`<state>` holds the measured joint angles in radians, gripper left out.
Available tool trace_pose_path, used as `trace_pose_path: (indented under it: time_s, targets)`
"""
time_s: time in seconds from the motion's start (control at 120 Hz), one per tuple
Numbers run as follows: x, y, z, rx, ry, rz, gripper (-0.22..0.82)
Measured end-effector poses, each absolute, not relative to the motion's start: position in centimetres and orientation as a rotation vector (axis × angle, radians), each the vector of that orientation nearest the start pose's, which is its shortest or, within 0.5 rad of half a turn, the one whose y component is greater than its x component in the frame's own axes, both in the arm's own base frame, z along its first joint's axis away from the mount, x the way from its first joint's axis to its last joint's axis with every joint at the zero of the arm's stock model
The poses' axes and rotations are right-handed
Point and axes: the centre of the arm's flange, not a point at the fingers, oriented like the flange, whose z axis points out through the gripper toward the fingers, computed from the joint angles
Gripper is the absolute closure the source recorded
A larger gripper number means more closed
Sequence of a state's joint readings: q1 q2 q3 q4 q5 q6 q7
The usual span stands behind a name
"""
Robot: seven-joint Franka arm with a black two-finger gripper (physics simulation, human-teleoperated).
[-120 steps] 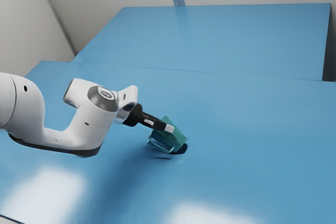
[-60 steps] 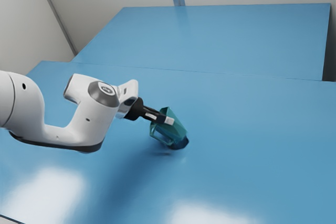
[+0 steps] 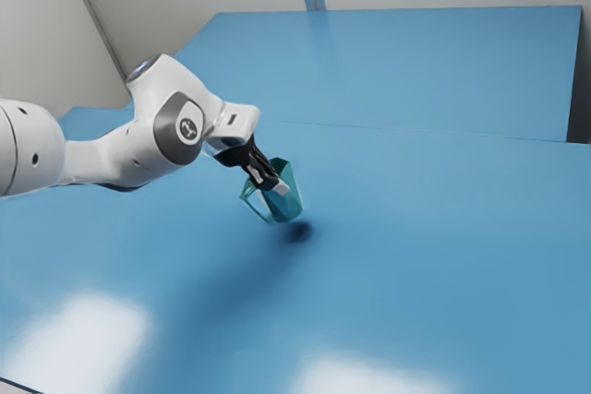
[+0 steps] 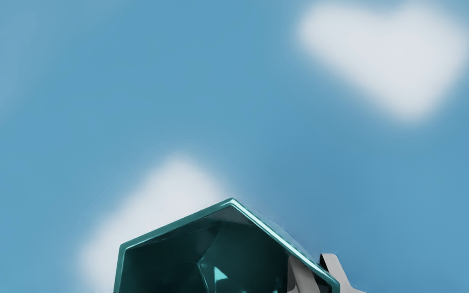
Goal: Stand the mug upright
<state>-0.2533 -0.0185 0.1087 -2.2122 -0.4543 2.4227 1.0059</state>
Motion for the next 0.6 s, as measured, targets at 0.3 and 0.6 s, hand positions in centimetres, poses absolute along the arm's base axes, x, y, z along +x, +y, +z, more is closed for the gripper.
trace_pose_path:
  time_s: [0.3,0.6]
  targets:
    - [51.2,-1.3,39.7,-3.164,0.892,-0.21,0.79]
    - [51.1,-1.2,38.5,-3.19,0.566,-0.241,0.79]
